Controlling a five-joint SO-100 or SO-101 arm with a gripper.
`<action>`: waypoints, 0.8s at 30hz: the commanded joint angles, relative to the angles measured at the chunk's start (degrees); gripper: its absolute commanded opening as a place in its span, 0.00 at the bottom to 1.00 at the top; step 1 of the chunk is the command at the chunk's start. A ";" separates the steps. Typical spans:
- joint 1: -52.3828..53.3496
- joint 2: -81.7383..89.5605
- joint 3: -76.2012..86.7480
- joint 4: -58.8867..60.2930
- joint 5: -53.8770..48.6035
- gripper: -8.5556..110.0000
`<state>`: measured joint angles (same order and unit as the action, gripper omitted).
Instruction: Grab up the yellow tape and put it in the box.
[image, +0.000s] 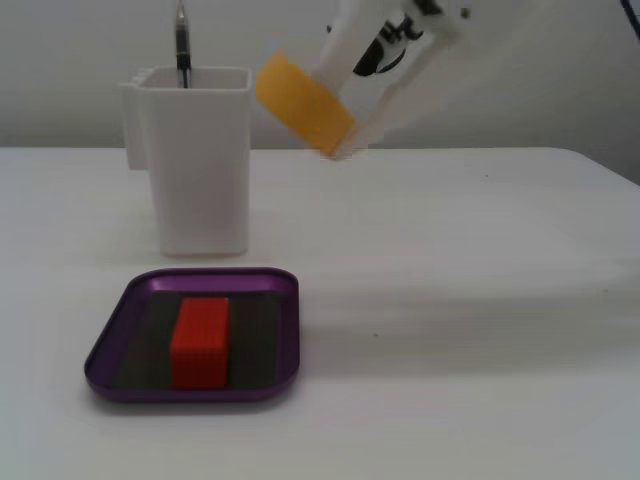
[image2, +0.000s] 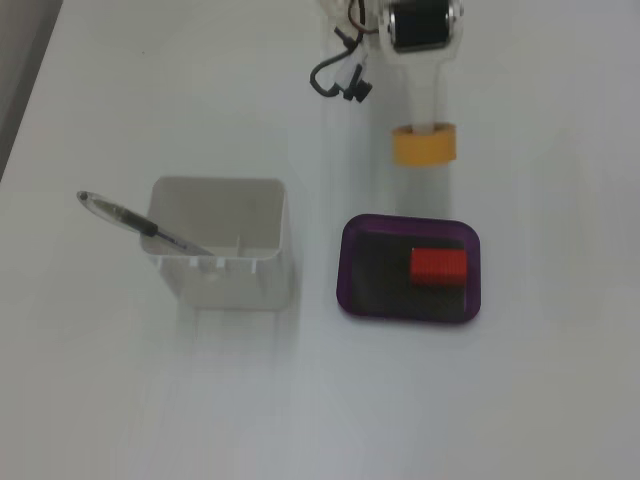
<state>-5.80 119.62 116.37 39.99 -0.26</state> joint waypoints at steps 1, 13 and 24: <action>2.11 -5.71 -2.90 -6.33 -2.11 0.07; 6.94 -22.15 -3.08 -18.54 -2.46 0.07; 6.68 -29.36 -10.63 -17.49 -2.46 0.07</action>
<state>1.41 90.53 108.90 22.50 -2.37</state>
